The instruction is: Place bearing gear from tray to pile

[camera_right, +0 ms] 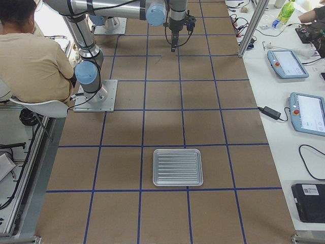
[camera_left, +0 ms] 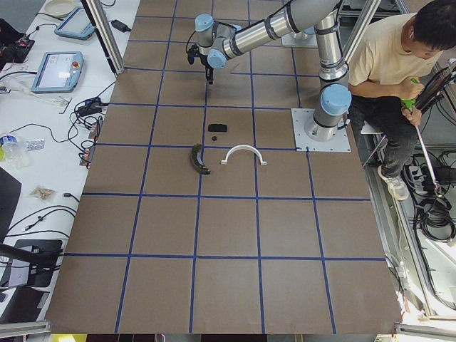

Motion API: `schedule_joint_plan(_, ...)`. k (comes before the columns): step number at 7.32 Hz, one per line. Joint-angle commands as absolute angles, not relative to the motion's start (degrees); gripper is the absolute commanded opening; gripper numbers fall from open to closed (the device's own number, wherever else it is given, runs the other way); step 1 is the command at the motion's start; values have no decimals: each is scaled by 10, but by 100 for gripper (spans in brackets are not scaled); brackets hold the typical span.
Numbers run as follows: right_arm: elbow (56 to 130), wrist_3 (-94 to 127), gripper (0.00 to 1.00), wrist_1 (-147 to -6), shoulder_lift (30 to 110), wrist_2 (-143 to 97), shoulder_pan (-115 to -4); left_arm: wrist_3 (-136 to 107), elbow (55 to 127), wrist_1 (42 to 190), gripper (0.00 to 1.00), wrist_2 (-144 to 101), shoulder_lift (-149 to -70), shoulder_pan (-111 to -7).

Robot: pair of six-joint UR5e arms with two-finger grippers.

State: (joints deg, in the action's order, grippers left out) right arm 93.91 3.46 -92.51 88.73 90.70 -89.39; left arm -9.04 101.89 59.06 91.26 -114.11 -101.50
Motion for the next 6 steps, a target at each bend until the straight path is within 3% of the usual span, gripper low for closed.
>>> schedule_joint_plan(1,940,35,100,-923,888,909,-895,35,1042,662,0,921,-1095,-897)
schedule_joint_plan(4,942,35,100,-927,888,909,-895,230,1144,636,0,932,-1056,-733)
schedule_joint_plan(6,943,35,100,-928,888,909,-896,342,1183,517,0,994,-1069,-704)
